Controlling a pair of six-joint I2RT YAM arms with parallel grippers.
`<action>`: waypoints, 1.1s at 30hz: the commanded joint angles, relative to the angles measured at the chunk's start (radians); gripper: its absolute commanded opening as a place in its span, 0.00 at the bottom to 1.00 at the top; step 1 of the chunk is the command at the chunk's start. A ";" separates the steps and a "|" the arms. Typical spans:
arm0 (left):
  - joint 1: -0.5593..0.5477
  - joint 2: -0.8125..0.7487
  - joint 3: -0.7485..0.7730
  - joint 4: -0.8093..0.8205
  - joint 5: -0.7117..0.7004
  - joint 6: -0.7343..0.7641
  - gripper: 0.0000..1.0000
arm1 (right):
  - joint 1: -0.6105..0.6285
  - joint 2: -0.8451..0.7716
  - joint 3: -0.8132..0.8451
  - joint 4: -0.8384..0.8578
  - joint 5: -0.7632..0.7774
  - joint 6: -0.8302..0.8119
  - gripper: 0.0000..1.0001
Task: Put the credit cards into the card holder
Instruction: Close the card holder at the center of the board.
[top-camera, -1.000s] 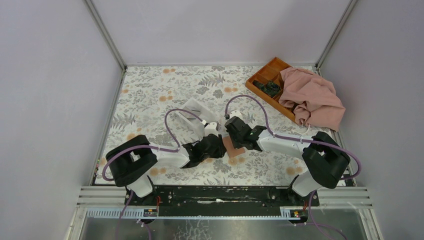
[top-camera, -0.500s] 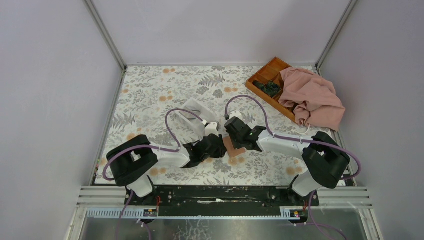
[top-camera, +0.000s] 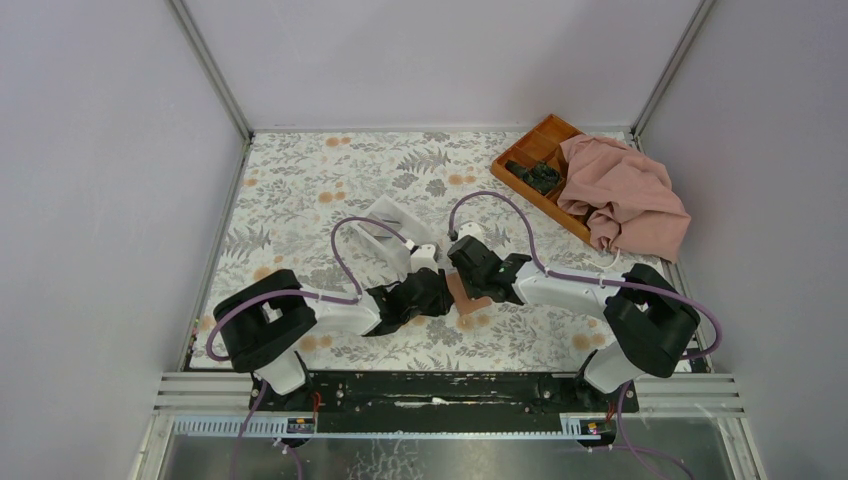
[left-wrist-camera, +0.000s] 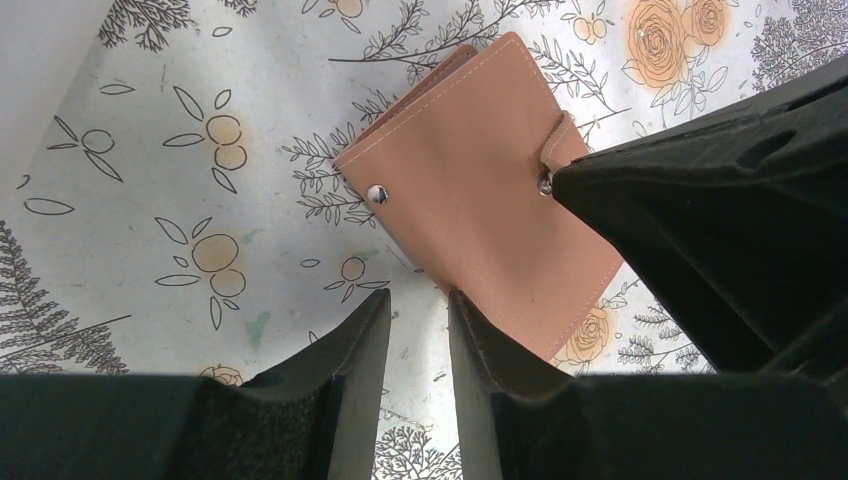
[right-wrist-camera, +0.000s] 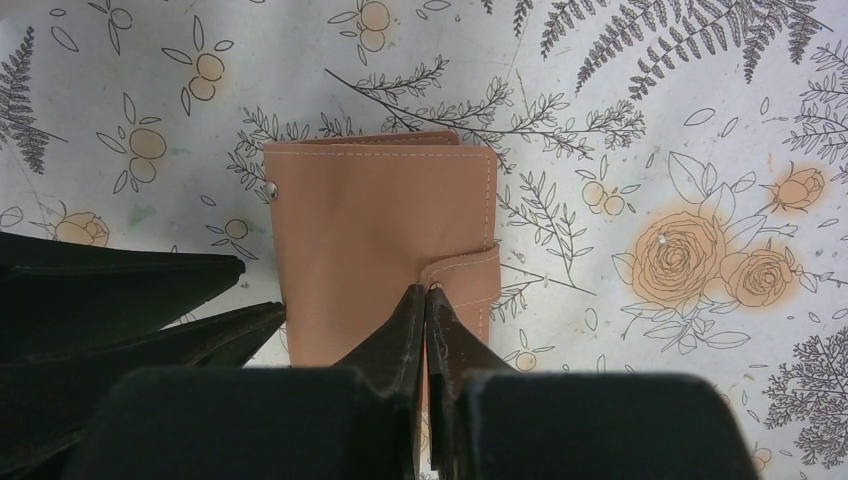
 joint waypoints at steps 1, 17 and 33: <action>-0.015 0.046 0.003 -0.065 -0.002 0.005 0.36 | 0.026 0.017 -0.007 0.000 -0.014 0.027 0.00; -0.018 0.056 0.003 -0.059 -0.002 0.003 0.36 | 0.044 0.074 -0.016 0.014 -0.018 0.050 0.00; -0.019 0.063 -0.004 -0.052 -0.002 0.003 0.36 | 0.043 0.159 -0.051 0.026 -0.044 0.097 0.00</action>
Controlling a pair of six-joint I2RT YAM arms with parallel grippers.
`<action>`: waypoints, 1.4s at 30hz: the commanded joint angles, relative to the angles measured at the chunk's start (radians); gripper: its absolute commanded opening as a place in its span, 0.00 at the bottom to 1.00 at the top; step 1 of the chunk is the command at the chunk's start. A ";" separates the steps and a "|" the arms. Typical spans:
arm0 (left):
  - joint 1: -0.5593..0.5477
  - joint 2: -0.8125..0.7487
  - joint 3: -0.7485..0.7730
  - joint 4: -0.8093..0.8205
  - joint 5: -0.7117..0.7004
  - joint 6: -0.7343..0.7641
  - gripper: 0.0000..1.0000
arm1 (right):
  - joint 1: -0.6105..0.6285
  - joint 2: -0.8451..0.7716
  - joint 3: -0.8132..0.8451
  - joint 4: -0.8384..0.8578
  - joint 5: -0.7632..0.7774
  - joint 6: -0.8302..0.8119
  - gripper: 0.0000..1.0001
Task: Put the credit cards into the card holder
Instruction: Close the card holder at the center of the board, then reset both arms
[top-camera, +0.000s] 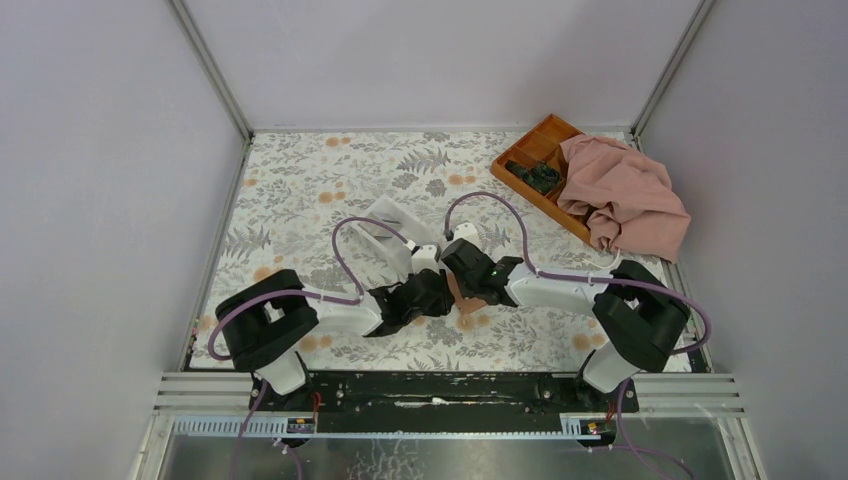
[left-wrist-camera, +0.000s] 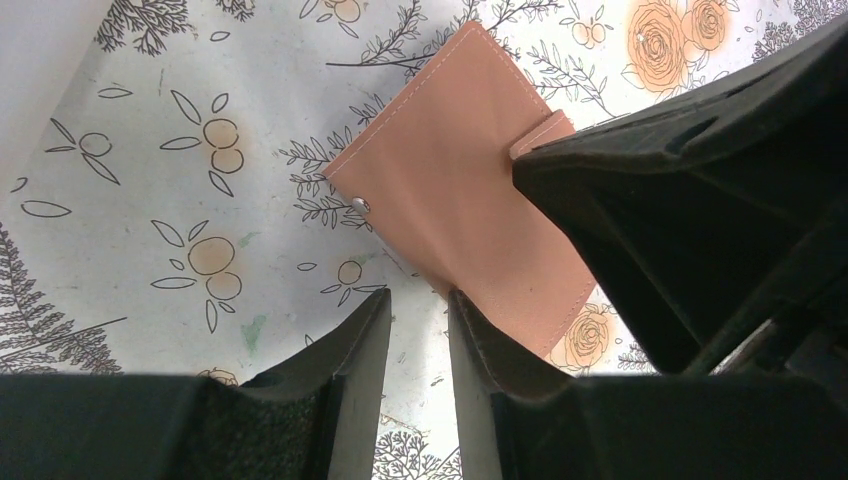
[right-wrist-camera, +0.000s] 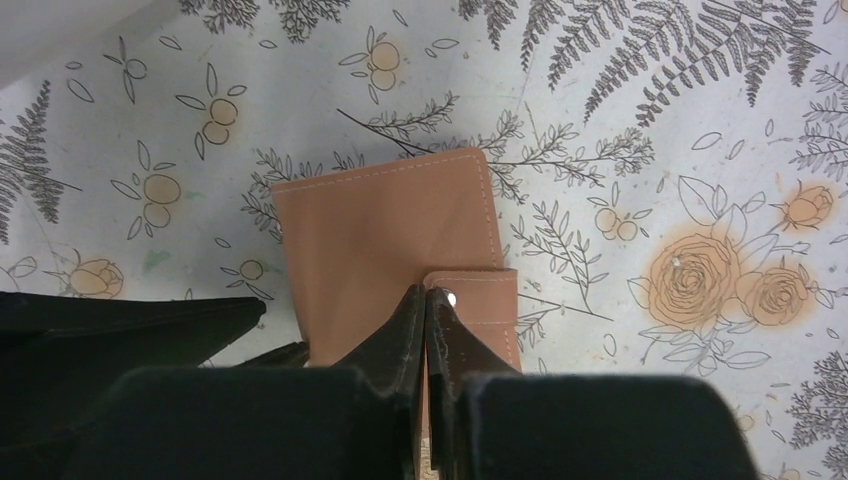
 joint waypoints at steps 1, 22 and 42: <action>-0.008 0.053 -0.010 -0.055 0.011 0.003 0.36 | 0.016 0.111 -0.054 -0.034 -0.110 0.067 0.00; -0.009 -0.011 -0.038 -0.069 -0.015 0.003 0.36 | 0.047 -0.141 -0.004 -0.058 -0.040 0.062 0.43; -0.019 -0.457 -0.075 -0.292 -0.376 0.026 0.42 | 0.022 -0.421 -0.135 0.042 0.532 -0.032 0.84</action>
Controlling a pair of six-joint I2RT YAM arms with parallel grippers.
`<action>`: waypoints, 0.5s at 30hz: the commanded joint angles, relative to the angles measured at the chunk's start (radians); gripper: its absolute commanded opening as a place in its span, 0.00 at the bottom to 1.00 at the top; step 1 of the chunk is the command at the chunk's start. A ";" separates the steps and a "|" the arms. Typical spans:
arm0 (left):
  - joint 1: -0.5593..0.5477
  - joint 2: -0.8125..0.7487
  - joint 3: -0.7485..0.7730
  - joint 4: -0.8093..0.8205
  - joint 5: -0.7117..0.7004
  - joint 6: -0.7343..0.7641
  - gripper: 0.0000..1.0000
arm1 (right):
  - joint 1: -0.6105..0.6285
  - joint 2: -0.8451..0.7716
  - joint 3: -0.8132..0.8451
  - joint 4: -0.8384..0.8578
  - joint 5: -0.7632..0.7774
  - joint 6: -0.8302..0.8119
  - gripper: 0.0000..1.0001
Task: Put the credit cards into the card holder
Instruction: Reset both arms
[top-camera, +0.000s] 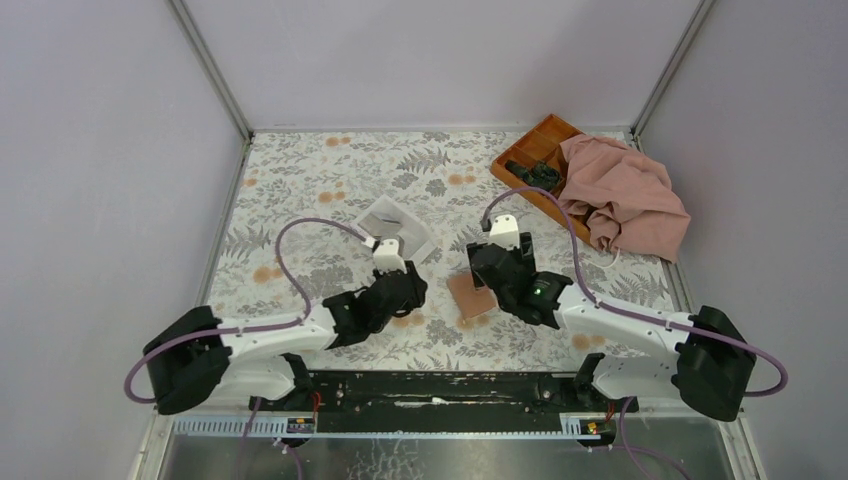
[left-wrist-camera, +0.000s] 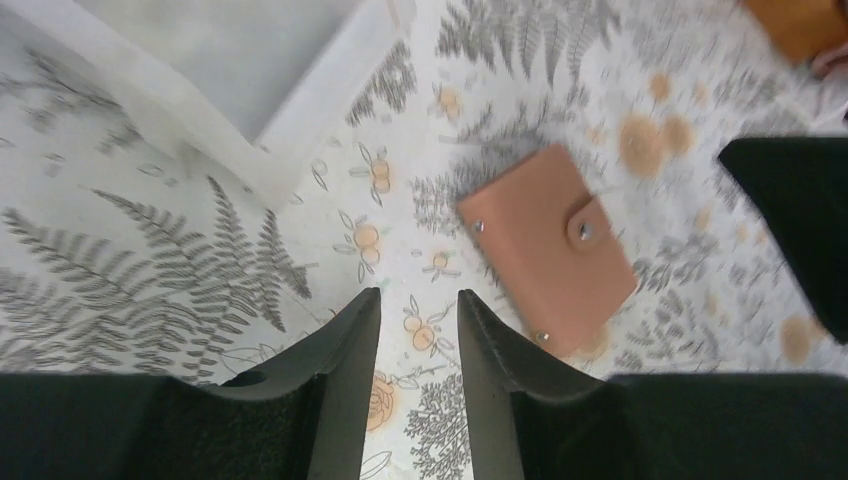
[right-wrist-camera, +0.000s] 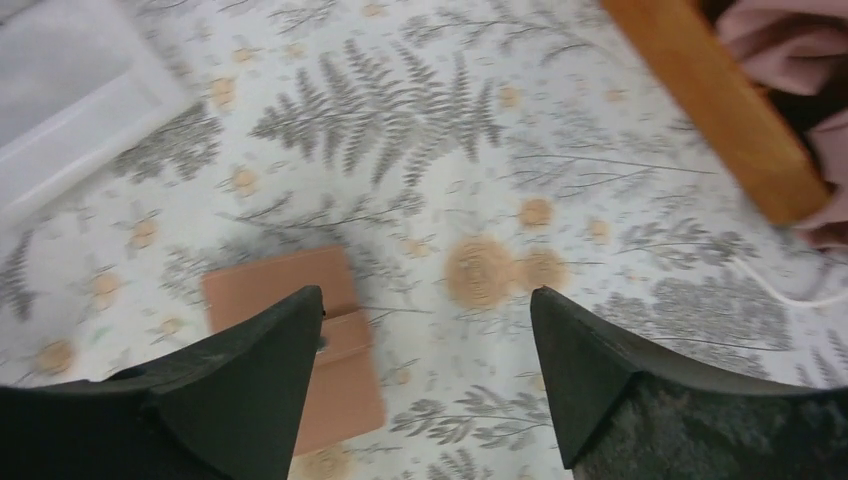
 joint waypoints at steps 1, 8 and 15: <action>-0.008 -0.107 0.052 -0.123 -0.212 0.031 0.44 | -0.029 -0.062 -0.032 0.043 0.225 -0.035 0.86; -0.007 -0.135 0.174 -0.280 -0.471 0.129 0.83 | -0.127 -0.185 -0.137 0.128 0.181 -0.069 0.89; 0.044 -0.208 0.087 -0.030 -0.539 0.431 1.00 | -0.173 -0.198 -0.123 0.086 0.109 -0.059 0.99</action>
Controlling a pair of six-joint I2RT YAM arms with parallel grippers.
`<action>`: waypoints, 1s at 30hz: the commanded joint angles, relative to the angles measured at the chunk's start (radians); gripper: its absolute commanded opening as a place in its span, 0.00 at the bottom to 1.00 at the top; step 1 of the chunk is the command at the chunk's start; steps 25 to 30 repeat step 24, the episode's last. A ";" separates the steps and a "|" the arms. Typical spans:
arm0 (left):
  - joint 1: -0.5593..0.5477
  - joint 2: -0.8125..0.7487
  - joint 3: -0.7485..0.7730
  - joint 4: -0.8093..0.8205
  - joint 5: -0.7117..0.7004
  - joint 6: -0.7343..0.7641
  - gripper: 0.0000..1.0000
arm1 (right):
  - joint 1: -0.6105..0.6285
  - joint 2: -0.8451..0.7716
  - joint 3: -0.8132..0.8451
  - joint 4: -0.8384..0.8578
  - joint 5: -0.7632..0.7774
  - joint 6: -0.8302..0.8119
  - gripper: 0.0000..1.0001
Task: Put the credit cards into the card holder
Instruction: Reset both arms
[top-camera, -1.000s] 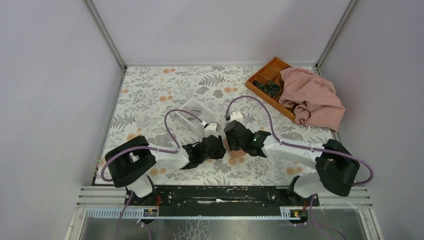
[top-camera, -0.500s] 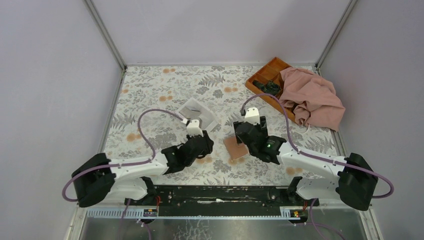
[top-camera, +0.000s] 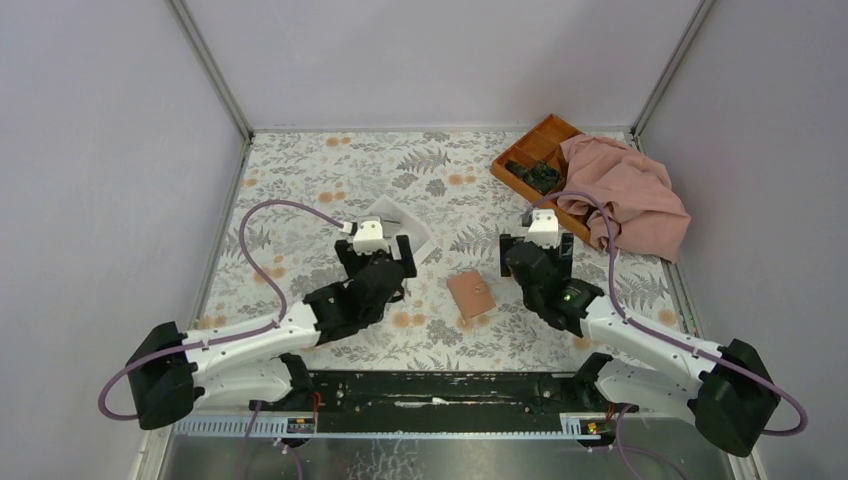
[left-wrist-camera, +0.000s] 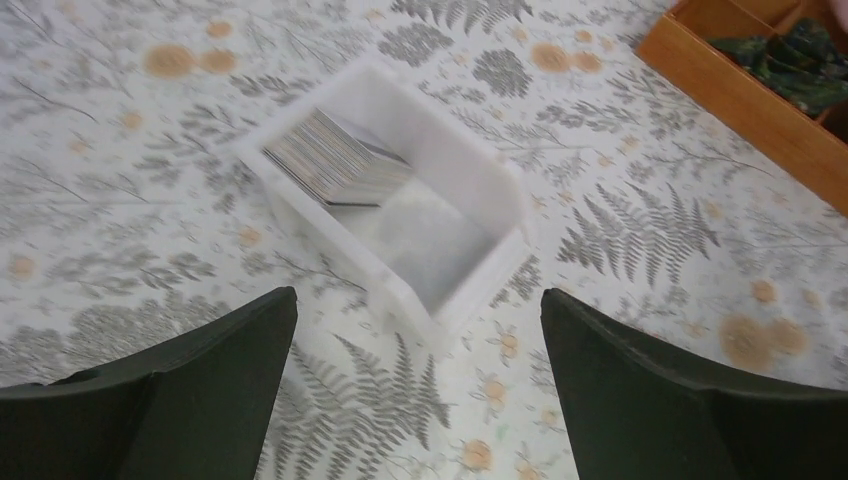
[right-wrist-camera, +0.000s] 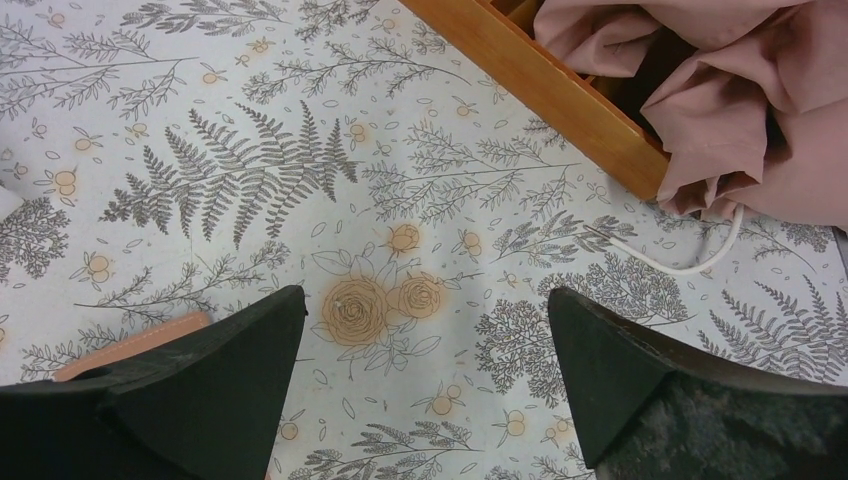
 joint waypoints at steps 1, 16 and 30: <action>0.076 -0.058 -0.066 0.177 -0.041 0.246 1.00 | -0.015 0.006 0.033 0.010 -0.031 0.001 0.99; 0.305 -0.181 -0.183 0.281 0.262 0.250 1.00 | -0.015 0.075 0.098 -0.108 0.154 0.208 0.99; 0.311 -0.195 -0.202 0.299 0.236 0.240 1.00 | -0.015 0.094 0.087 -0.096 0.168 0.203 0.99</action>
